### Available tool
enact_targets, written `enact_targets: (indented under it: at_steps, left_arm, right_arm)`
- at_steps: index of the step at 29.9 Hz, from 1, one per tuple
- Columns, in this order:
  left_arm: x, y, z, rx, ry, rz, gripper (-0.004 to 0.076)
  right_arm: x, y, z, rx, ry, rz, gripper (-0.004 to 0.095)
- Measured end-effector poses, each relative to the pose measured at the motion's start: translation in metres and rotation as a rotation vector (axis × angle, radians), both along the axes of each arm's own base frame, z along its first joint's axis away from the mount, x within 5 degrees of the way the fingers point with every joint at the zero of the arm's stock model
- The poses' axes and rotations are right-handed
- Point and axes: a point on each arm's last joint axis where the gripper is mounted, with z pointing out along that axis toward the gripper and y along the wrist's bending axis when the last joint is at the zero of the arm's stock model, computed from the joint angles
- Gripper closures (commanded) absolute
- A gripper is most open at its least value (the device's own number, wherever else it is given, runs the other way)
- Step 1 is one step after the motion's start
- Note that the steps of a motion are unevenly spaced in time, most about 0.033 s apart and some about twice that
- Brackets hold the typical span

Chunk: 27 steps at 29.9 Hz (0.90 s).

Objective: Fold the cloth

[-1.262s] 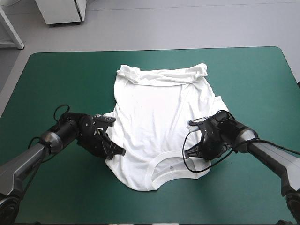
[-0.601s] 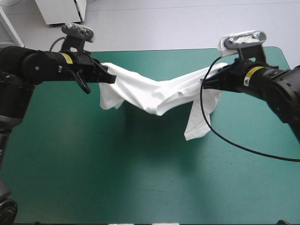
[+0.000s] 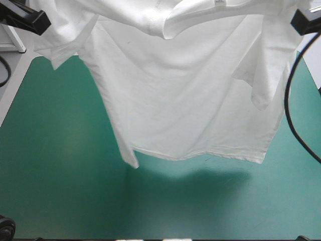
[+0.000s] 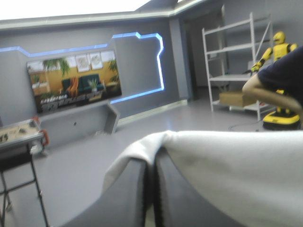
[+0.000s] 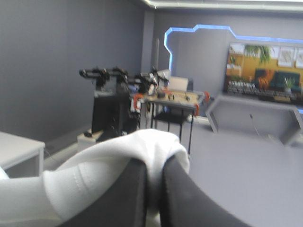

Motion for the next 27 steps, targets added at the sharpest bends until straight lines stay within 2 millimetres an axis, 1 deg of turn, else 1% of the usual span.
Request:
enact_targets:
  at_steps: [4, 8, 12, 13, 15, 17, 19, 20, 22, 23, 24, 25, 27]
  left_arm:
    - [-0.017, -0.003, 0.011, -0.023, -0.118, -0.100, 0.0733]
    - [-0.029, -0.003, 0.017, -0.034, -0.177, -0.148, 0.0733]
    - [-0.035, -0.001, 0.019, -0.033, -0.198, -0.152, 0.0733]
    - [-0.034, -0.001, 0.018, -0.028, -0.195, -0.148, 0.0733]
    - [-0.028, -0.002, 0.016, -0.006, -0.175, -0.122, 0.0733]
    - [-0.012, -0.006, 0.010, 0.018, -0.124, -0.095, 0.0733]
    - [0.012, -0.012, 0.001, 0.037, -0.058, -0.064, 0.0733]
    - [0.028, -0.016, -0.006, 0.051, -0.012, -0.045, 0.0733]
    - [0.062, -0.027, -0.023, 0.088, 0.088, -0.012, 0.0733]
    - [0.082, -0.033, -0.035, 0.113, 0.144, 0.006, 0.0733]
    - [0.105, -0.040, -0.049, 0.141, 0.204, 0.022, 0.0733]
    - [0.123, -0.046, -0.061, 0.166, 0.252, 0.034, 0.0733]
    - [0.166, -0.060, -0.093, 0.221, 0.352, 0.065, 0.0733]
  right_arm:
    - [-0.021, -0.003, 0.014, 0.031, -0.126, 0.080, 0.0922]
    - [-0.032, -0.004, 0.020, 0.056, -0.170, 0.135, 0.0922]
    - [-0.031, -0.002, 0.020, 0.062, -0.176, 0.152, 0.0922]
    - [-0.028, -0.001, 0.020, 0.062, -0.171, 0.149, 0.0922]
    - [-0.017, 0.002, 0.018, 0.055, -0.142, 0.115, 0.0923]
    - [0.004, 0.008, 0.011, 0.044, -0.070, 0.054, 0.0923]
    - [0.031, 0.015, 0.001, 0.030, 0.022, -0.021, 0.0923]
    - [0.049, 0.020, -0.006, 0.012, 0.077, -0.074, 0.0923]
    - [0.084, 0.031, -0.022, -0.025, 0.179, -0.163, 0.0923]
    - [0.105, 0.039, -0.033, -0.046, 0.234, -0.200, 0.0927]
    - [0.126, 0.047, -0.045, -0.066, 0.289, -0.232, 0.0927]
    - [0.146, 0.054, -0.057, -0.086, 0.334, -0.251, 0.0927]
    - [0.187, 0.064, -0.082, -0.107, 0.424, -0.270, 0.0927]
